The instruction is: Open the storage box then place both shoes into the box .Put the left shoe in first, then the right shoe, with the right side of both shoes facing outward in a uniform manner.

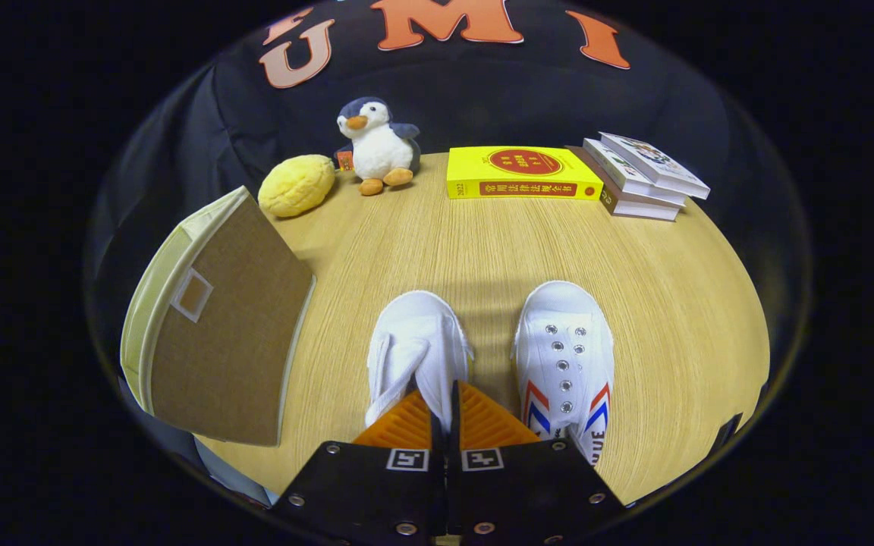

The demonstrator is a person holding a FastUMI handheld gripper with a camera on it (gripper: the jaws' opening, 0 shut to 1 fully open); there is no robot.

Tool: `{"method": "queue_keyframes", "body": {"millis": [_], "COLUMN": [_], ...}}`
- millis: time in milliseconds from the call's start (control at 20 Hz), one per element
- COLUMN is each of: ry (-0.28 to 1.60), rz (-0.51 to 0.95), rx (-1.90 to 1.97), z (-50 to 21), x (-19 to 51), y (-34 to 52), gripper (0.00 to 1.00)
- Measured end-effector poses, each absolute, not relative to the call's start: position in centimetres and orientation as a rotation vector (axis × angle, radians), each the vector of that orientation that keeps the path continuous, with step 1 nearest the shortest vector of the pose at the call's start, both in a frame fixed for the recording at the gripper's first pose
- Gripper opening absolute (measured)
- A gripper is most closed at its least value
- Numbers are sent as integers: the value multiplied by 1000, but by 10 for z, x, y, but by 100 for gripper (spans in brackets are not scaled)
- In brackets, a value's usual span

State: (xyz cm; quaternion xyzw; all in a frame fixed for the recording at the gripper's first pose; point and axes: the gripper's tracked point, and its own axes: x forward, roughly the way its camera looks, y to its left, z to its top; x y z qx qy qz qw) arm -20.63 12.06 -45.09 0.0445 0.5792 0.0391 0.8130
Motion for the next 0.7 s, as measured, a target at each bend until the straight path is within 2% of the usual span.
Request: {"method": "queue_keyframes", "body": {"millis": [450, 700], "ry": [1138, 1145], "rz": [130, 199], "rx": [195, 275], "z": [-346, -300], "x": [-149, -125], "y": [169, 225], "gripper": [1, 1]}}
